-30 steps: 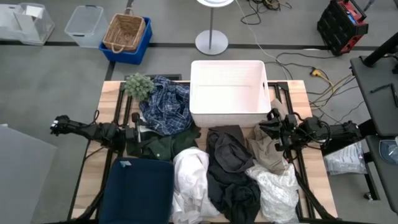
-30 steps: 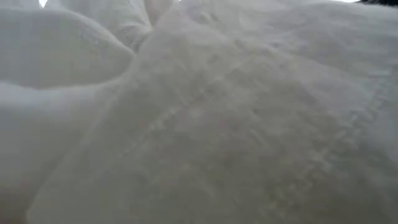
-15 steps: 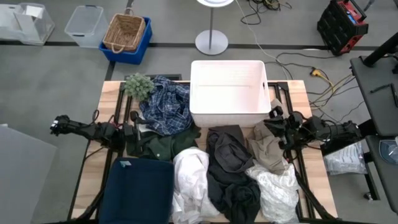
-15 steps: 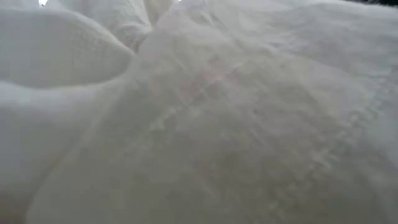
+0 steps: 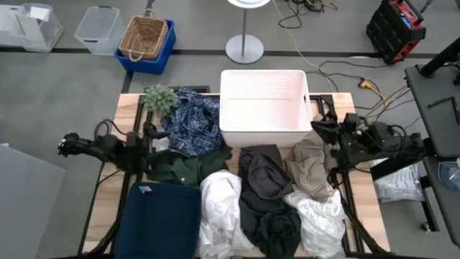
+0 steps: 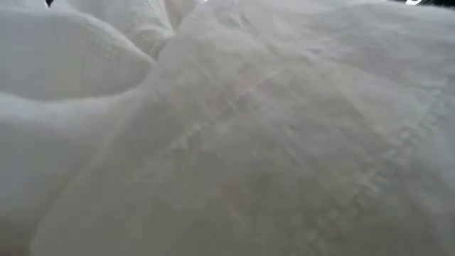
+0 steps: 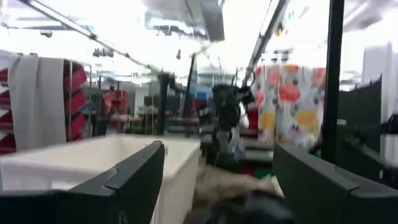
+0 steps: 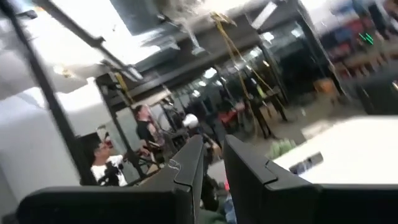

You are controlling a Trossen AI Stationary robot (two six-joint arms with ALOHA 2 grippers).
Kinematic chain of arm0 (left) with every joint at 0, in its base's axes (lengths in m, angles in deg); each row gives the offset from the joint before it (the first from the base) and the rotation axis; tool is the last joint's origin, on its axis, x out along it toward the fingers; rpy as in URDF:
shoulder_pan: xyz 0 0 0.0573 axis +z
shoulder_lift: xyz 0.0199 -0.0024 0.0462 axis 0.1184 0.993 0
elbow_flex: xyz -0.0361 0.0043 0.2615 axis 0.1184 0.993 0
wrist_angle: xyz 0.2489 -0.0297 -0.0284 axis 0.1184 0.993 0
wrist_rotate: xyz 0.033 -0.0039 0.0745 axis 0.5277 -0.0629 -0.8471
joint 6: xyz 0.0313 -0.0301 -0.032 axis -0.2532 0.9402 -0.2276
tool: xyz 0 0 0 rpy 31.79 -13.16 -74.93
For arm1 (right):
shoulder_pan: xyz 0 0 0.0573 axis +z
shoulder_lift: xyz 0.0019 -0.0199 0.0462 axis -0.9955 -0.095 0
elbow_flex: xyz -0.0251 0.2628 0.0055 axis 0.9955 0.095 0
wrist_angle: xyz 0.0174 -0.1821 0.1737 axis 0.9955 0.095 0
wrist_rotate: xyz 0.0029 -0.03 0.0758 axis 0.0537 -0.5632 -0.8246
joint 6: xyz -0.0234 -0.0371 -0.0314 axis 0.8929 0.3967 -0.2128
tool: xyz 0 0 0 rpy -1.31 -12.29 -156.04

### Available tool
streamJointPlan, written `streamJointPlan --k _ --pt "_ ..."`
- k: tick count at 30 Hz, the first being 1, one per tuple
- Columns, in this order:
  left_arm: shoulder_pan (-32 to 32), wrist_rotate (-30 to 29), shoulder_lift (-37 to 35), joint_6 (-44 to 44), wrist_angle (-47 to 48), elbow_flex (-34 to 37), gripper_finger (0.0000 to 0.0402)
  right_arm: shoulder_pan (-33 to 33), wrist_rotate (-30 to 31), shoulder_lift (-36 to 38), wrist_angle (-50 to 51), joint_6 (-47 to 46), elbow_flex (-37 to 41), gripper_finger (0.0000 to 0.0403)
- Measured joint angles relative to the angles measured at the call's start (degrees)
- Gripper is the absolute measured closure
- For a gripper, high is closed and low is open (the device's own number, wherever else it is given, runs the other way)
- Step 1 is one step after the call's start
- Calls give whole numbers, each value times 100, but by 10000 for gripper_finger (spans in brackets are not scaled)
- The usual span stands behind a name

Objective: Sort clothes
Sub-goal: Put the light gray shorts in the blue bin

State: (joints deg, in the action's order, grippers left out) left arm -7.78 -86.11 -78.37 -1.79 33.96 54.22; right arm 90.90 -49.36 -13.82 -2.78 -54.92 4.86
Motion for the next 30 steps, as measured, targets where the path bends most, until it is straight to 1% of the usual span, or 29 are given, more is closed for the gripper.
streamJointPlan --k 4,9,11,14,19,22,24,26,30 --pt "2 0 154 -40 2 -637 125 0 97 -535 695 -523 -794 346" --pt "2 0 575 -138 39 -1361 125 0 55 -1348 1269 -315 -1772 346" --pt "2 0 805 -142 39 -1653 125 0 52 -1649 1669 -244 -2201 346" --pt "2 -7 1189 -156 41 -2095 125 0 45 -2067 2606 -290 -2905 346" --pt "2 -26 1934 -145 57 -2724 125 0 26 -2684 4466 -804 -4119 346" --pt "2 -29 2345 -133 58 -3113 125 -2 -223 -2975 5109 -1015 -4666 346" --pt "2 -32 2606 -127 36 -3404 125 -2 -406 -3120 5310 -974 -4927 346" --pt "2 -37 2871 -127 45 -3713 125 0 -416 -3214 5295 -729 -5111 346" --pt "2 -44 3394 31 38 -4423 125 -2 -378 -3375 4820 -171 -5318 346"
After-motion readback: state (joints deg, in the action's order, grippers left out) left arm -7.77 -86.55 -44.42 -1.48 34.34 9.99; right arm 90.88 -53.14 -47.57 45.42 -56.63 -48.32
